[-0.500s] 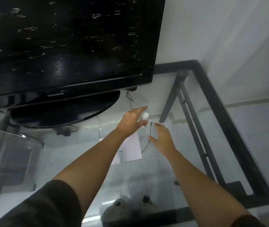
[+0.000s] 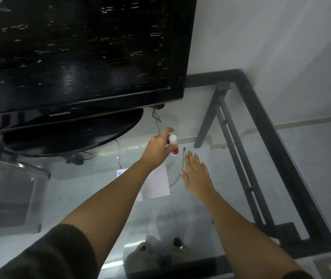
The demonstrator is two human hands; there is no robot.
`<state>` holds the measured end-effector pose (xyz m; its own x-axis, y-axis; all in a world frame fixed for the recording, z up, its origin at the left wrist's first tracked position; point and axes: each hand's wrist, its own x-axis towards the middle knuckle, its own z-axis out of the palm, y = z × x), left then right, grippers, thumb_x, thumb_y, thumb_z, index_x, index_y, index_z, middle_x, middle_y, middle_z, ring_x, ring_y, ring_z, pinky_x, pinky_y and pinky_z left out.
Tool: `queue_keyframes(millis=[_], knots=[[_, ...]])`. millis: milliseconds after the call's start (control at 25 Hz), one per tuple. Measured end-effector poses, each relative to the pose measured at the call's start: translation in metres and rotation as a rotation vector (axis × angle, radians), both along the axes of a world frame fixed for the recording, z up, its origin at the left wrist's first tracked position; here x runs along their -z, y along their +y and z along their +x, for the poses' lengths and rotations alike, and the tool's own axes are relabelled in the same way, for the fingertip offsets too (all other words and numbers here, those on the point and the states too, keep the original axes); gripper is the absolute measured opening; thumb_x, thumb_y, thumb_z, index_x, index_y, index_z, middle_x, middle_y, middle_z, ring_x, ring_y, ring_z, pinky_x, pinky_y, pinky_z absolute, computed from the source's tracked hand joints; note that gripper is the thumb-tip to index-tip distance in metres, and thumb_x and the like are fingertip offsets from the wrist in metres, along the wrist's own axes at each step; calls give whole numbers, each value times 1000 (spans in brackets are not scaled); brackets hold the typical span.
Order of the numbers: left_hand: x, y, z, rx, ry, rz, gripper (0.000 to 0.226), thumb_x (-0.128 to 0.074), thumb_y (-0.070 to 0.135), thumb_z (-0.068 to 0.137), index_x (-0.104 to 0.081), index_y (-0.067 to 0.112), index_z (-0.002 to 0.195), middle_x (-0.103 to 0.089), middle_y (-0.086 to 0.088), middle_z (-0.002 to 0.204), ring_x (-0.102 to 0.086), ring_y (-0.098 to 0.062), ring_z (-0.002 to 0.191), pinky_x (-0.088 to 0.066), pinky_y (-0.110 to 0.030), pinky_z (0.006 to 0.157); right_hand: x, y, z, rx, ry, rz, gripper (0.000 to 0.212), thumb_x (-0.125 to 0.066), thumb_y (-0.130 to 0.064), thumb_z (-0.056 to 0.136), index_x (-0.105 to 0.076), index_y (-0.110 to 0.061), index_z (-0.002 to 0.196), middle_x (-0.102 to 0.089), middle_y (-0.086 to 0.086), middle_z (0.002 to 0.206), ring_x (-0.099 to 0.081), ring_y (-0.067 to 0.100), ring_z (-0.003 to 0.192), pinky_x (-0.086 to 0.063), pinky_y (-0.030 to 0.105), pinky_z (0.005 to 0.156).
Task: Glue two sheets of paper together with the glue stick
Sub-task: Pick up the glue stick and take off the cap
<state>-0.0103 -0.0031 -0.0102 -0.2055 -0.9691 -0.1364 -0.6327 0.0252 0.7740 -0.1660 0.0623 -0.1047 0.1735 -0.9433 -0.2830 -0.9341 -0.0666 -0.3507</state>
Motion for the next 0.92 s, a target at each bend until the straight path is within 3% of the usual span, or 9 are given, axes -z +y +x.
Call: queue_keyframes(millis=[80,160,280,360,480,600,720,800,920], knots=[[2,3,6,-139,170,110,34,-57,19,90,-40,14,120,-57,-6,104,-57,-18,90,-48,-22,73,-1,-1,-2,-6,-29,19,59,-22,-38,98,3,-15,146,6,3,158,9,22,144,3,37,113],[2,7,12,-222,337,291,32,-46,25,96,-35,19,125,-54,-8,106,-59,-20,93,-52,-30,78,-6,-2,-3,23,-125,12,58,-28,-37,98,-4,-15,146,-1,4,158,3,21,145,0,36,115],[2,15,17,-207,368,370,43,-42,37,96,-26,29,135,-55,-2,99,-62,-15,86,-52,-26,72,-21,-9,-1,252,-384,-44,49,-39,-30,97,-30,-12,141,-32,8,150,-26,23,139,-21,33,113],[2,18,17,-231,381,325,36,-50,41,91,-39,22,120,-62,-1,98,-63,-9,74,-49,-20,61,-37,-18,2,416,-556,-87,37,-44,-27,95,-49,-11,129,-51,10,133,-47,24,124,-36,27,101],[3,24,16,-287,555,393,16,-56,35,90,-49,20,94,-63,-7,104,-63,-14,75,-49,-25,64,-62,-30,5,550,-781,-68,29,-48,-30,94,-61,-13,113,-63,2,105,-63,20,98,-43,15,76],[2,26,16,-305,774,448,4,-59,15,88,-57,18,90,-56,-9,100,-60,-17,80,-51,-23,70,-83,-40,9,533,-917,49,36,-45,-40,93,-59,-17,116,-62,-2,110,-64,13,91,-47,22,82],[2,29,17,-233,735,322,13,-62,14,86,-66,19,97,-56,-5,96,-63,-18,85,-53,-20,76,-94,-45,11,460,-966,112,31,-49,-38,92,-61,-18,112,-64,-3,103,-66,8,84,-49,23,83],[0,31,16,-216,616,243,16,-65,20,85,-65,19,101,-61,-3,95,-67,-18,81,-53,-17,69,-96,-48,9,423,-954,110,25,-54,-34,89,-62,-17,106,-65,-4,95,-65,6,80,-51,22,82],[-1,33,15,-212,411,137,9,-65,27,85,-59,21,87,-66,-1,83,-65,-6,62,-48,-12,54,-96,-49,8,415,-904,145,20,-57,-33,88,-61,-17,98,-65,-6,87,-64,4,78,-49,19,81]])
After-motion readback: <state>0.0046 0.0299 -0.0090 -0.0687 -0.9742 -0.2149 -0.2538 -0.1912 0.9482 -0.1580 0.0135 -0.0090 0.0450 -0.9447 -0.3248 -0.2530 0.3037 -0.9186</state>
